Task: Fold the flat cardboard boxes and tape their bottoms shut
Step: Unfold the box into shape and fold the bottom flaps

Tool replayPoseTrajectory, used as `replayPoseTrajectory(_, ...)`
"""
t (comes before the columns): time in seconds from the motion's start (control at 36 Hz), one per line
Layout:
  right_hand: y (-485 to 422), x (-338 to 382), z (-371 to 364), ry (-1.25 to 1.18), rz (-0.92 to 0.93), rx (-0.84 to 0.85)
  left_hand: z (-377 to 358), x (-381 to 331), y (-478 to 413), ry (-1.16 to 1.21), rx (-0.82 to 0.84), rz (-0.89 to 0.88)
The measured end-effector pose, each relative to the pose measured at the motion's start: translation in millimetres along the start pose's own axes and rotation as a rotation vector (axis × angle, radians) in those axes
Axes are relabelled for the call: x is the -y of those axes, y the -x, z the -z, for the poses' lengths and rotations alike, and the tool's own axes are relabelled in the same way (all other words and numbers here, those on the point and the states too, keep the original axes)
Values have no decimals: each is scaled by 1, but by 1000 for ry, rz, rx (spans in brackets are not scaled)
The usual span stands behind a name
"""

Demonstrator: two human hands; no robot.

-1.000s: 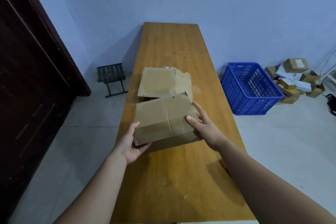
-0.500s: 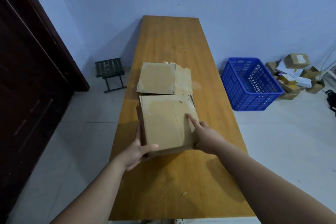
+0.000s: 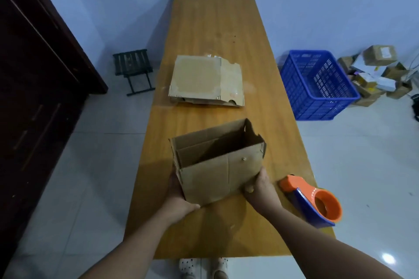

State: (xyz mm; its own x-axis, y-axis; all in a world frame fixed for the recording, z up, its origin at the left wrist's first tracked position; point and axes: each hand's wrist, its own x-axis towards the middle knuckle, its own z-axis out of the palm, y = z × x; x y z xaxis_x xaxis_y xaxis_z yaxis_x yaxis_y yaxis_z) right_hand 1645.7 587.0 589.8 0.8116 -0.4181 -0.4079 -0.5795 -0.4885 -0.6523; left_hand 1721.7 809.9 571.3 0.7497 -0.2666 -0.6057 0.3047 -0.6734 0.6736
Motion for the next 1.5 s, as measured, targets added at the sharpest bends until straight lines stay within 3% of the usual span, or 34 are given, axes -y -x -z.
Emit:
replayPoseTrajectory(0.19,-2,-4,15,-457,-299,158,7,12,-2,-7,3,148)
replayPoseTrajectory(0.31,-11,5,38,-726,-243,93,11,11,1,-12,12,120)
replayPoseTrajectory(0.36,-15,17,48,-842,-154,141,11,10,3,8,-8,82)
replayPoseTrajectory(0.44,-20,41,60,-752,26,204,11,5,4,20,-11,82)
replayPoseTrajectory(0.5,-22,60,61,-532,101,165,13,3,4,-23,20,88)
replayPoseTrajectory(0.58,-29,77,54,-128,134,14,22,-3,5,-211,87,82)
replayPoseTrajectory(0.67,-33,81,50,74,94,-66,39,-13,6,-353,150,16)
replayPoseTrajectory(0.72,-32,84,49,174,81,-83,51,-24,4,-227,123,-37)
replayPoseTrajectory(0.81,-31,87,47,293,53,-131,67,-48,10,234,-161,-49)
replayPoseTrajectory(0.83,-31,88,47,311,45,-134,72,-58,12,357,-232,-49)
replayPoseTrajectory(0.89,-31,88,48,324,39,-125,75,-74,17,369,-259,-82)
replayPoseTrajectory(1.0,-32,87,50,311,33,-125,67,-85,26,-22,-296,-184)
replayPoseTrajectory(1.14,-31,91,49,288,27,-129,55,-86,33,-246,-224,-40)
replayPoseTrajectory(1.22,-31,93,50,277,3,-126,49,-89,38,-426,-219,-55)
replayPoseTrajectory(1.36,-36,90,46,176,6,-116,36,-95,44,-463,-44,-99)
replayPoseTrajectory(1.5,-35,80,40,15,73,-111,39,-90,37,-352,-72,-118)
